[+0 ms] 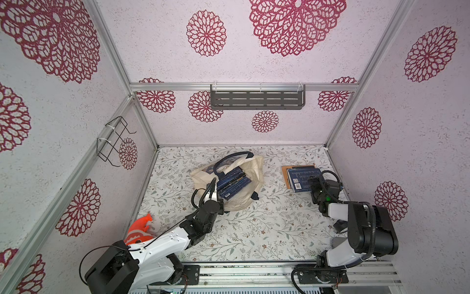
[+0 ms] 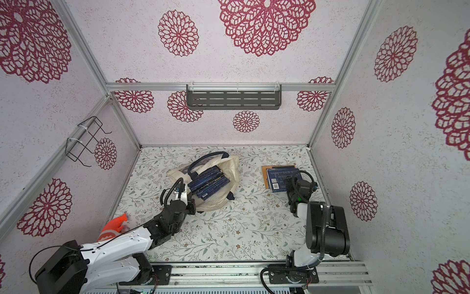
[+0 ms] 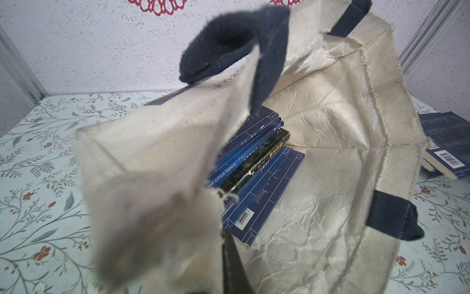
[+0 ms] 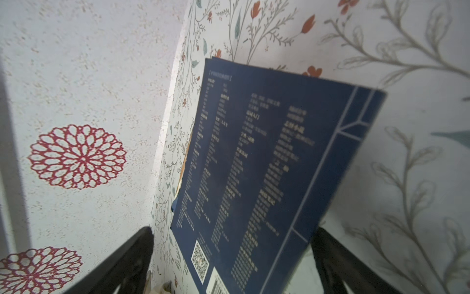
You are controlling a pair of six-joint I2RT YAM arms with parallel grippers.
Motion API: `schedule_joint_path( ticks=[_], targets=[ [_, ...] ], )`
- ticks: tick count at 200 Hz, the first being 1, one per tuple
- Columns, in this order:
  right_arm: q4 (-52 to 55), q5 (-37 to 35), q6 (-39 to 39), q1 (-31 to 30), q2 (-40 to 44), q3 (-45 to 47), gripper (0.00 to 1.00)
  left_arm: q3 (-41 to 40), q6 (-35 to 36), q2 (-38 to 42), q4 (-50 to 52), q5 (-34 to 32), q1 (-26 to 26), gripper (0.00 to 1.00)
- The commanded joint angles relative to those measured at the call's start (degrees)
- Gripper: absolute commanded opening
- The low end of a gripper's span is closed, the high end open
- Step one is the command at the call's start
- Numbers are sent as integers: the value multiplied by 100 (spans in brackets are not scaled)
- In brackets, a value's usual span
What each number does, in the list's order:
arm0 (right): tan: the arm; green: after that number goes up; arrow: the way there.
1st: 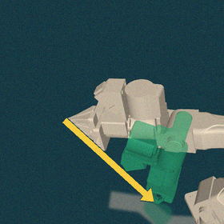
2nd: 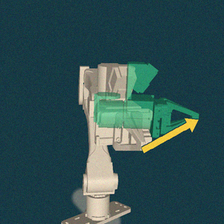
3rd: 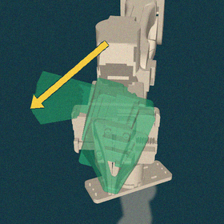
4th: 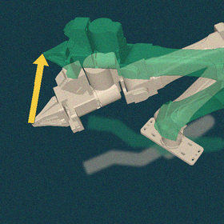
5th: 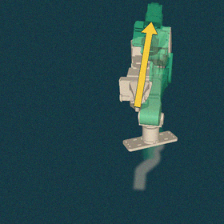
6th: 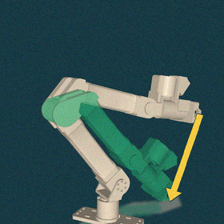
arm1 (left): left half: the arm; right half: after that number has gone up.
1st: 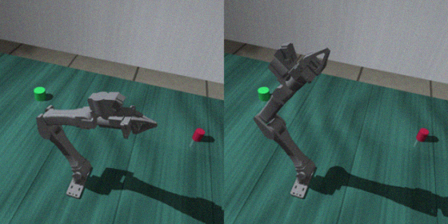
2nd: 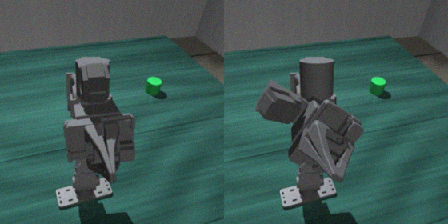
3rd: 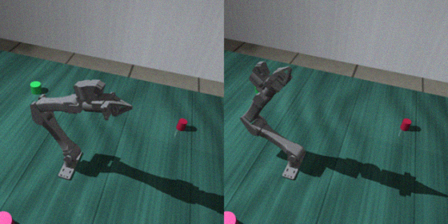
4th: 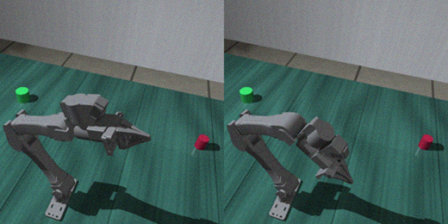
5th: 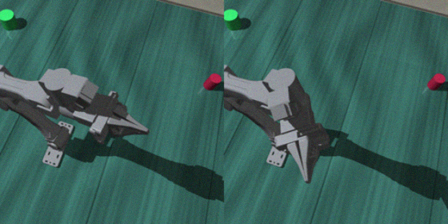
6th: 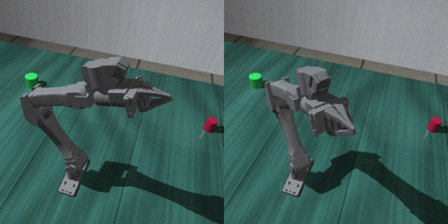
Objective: Take out the books from the canvas bag
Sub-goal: Place the book on the book.
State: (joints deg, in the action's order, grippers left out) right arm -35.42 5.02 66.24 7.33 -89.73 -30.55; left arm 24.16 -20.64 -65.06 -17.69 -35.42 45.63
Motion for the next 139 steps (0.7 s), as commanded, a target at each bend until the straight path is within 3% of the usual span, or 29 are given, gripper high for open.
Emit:
schedule_joint_path(
  ticks=[1, 88, 139],
  targets=[
    [66, 138, 147, -51, 80, -192, 99, 159, 31, 18, -24, 35, 161, 0],
    [430, 139, 305, -303, -315, -869, 99, 176, 40, -47, -24, 34, 171, 0],
    [715, 81, 332, -349, 22, -771, 99, 176, 43, -26, -24, 44, 171, 0]
  ],
)
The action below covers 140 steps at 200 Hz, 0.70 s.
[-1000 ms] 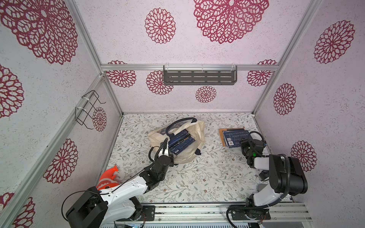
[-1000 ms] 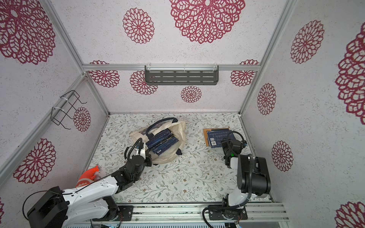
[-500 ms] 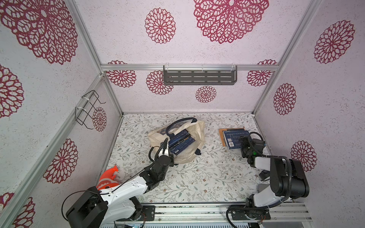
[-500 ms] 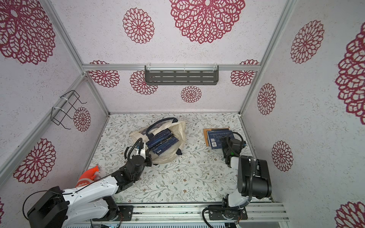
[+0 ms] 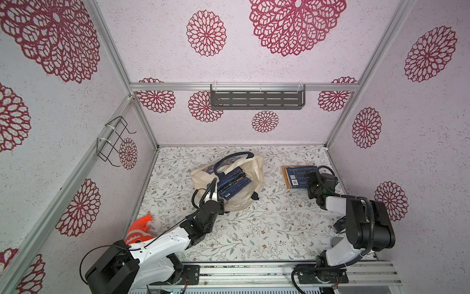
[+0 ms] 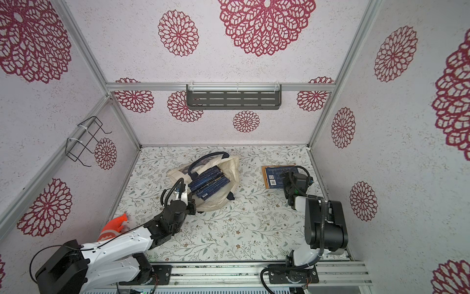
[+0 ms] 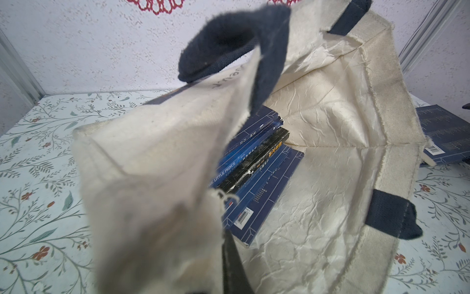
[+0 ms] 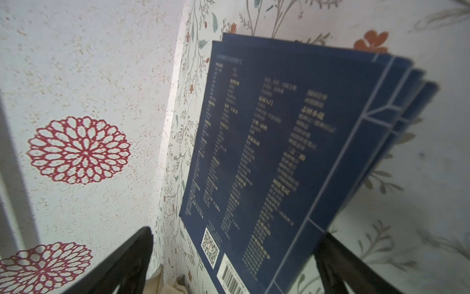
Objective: Take out the books from the canvas bag
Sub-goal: Place the book on the book, then pick up the book from the canvas bag.
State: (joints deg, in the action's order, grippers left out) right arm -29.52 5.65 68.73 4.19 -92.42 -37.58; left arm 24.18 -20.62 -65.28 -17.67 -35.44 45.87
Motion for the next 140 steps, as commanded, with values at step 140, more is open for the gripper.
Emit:
schedule_joint_path(
  ticks=[140],
  targets=[
    [496, -743, -756, -2626, 1972, 115, 93, 0, 41, 154, -254, -365, 155, 0]
  ],
)
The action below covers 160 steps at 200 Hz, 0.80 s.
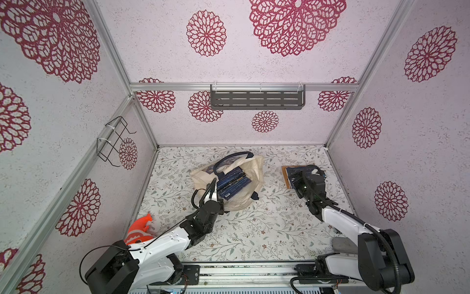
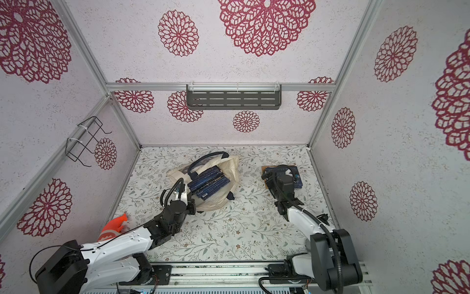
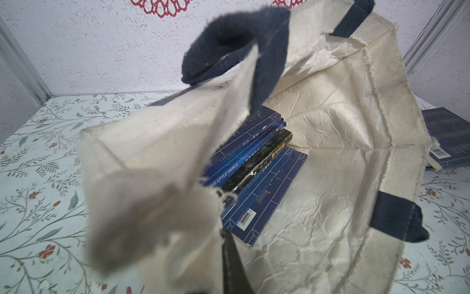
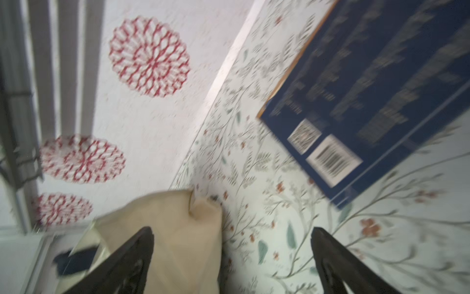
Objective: Take out the books from the canvas bag
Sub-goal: Pick up the book from the canvas bag.
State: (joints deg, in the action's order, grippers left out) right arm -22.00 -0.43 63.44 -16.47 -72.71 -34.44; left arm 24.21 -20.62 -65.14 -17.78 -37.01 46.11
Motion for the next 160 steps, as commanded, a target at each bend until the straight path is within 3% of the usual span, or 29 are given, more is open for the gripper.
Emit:
schedule_joint_path(
  ticks=[1, 31, 80, 101, 128, 160],
  targets=[
    [-263, -125, -227, -586, -8, -210, 92, -7, 41, 150, -252, -217, 133, 0],
    [-533, -63, -194, -1480, -362, -545, 83, -161, 91, 203, -518, -367, 133, 0],
    [-551, -298, -347, -2613, -1249, -1448, 77, -250, 176, 179, -713, -515, 126, 0],
    [-577, -483, -376, -2872, -1705, -1771, 73, -245, 175, 201, -699, -509, 127, 0],
    [-594, -209, -284, -2932, -2343, -2238, 65, -227, 182, 229, -639, -431, 122, 0],
    [-802, -743, -304, -3097, -2139, -1969, 65, -223, 174, 263, -590, -423, 124, 0]
  ],
)
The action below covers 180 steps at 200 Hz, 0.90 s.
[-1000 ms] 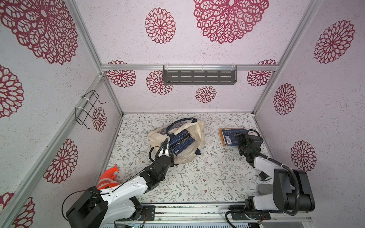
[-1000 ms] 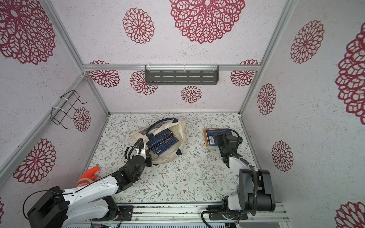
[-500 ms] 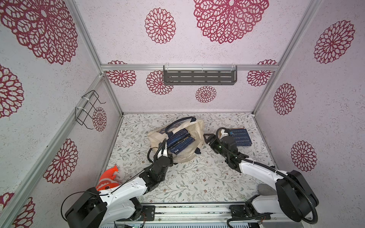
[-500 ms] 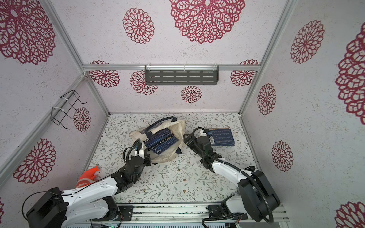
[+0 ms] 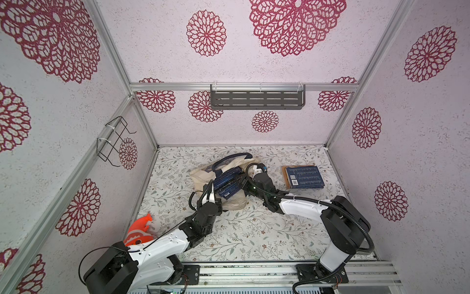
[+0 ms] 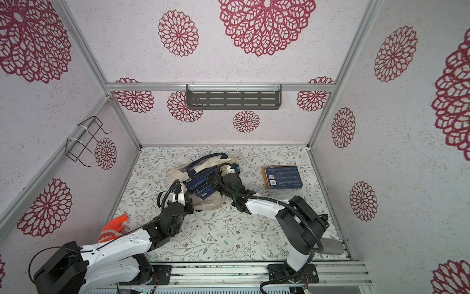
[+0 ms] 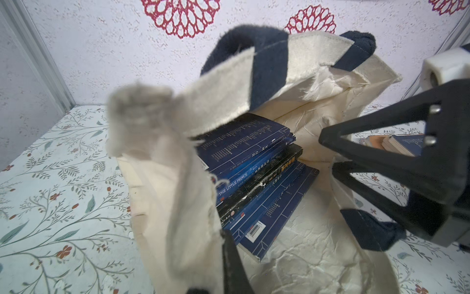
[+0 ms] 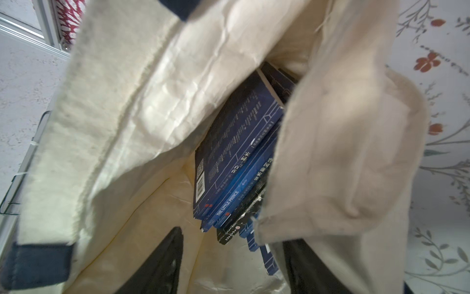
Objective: Take out the books from the canvas bag
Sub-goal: Pick up the book from the canvas bag.
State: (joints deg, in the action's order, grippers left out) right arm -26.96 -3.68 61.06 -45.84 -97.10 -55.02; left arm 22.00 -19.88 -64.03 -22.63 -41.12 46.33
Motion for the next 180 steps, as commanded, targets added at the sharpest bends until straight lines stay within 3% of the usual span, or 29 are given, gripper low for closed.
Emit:
schedule_joint_path(
  ticks=[1, 39, 91, 180],
  targets=[
    [-303, -424, -62, -161, 312, 102, 65, -3, 99, 153, -103, -11, 103, 0],
    [177, -1168, -551, -555, 864, 185, 69, 32, 81, 169, -22, -11, 104, 0],
    [438, -1381, -503, -770, 1119, 266, 72, 15, 66, 283, 31, -10, 103, 0],
    [656, -713, -314, -718, -509, -1037, 63, -151, 131, 524, -118, 221, 100, 0]
  ],
)
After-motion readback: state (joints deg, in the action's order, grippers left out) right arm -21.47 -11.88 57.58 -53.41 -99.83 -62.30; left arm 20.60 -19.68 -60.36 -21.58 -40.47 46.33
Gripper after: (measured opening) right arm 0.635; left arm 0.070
